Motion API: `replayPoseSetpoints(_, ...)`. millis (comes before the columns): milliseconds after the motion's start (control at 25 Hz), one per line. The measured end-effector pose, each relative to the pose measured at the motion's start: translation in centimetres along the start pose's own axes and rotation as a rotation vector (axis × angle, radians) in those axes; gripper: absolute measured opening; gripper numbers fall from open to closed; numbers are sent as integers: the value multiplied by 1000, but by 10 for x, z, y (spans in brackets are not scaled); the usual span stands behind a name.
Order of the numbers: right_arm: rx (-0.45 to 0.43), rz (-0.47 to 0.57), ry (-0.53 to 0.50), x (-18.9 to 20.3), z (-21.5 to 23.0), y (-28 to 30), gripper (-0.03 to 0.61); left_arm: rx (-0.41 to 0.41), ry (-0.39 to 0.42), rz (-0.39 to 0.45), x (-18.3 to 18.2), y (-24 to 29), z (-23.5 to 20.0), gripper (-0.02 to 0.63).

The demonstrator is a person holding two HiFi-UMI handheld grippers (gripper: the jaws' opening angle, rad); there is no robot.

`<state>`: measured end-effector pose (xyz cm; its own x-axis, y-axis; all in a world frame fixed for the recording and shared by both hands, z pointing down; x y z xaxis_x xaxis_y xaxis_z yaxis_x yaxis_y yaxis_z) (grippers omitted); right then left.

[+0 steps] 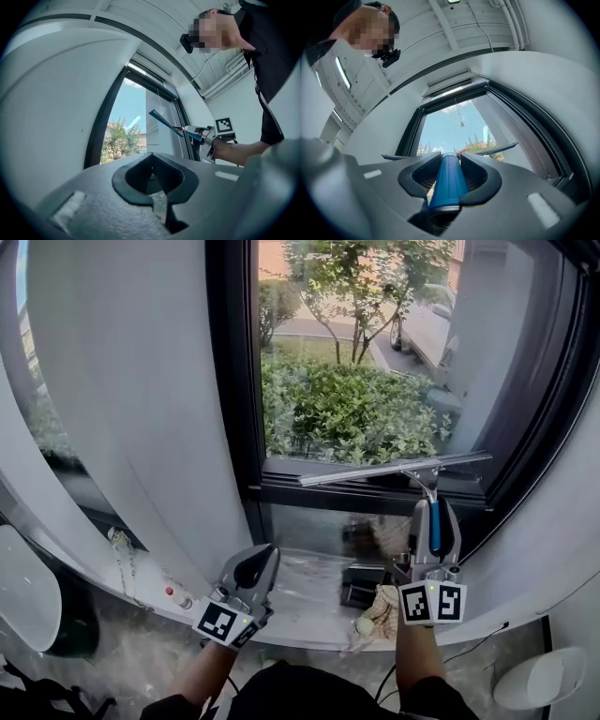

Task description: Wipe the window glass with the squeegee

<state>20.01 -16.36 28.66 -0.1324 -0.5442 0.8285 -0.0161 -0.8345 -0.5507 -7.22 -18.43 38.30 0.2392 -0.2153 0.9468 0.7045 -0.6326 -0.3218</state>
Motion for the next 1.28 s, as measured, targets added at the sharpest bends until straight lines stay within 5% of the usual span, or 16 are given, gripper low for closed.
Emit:
replayPoseSetpoints(600,79,129,-24,5,-45,107,135,131,2,-4,7,22,0,0)
replayPoseSetpoints(1280,122,328,-127,-32,-55,223,135,113,23,8,6,60,-12,0)
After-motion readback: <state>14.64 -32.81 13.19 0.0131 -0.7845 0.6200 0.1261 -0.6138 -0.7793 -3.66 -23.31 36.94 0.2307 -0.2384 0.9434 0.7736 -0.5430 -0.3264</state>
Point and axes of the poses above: the fingertips, and each gripper's own axes: y forward along the fingers, z to its right, x out of its underside, the point moved 2 cm from there along -y, backward along the fingers, and after that the axes turned 1 degree about -y, right-handed, at the moved point
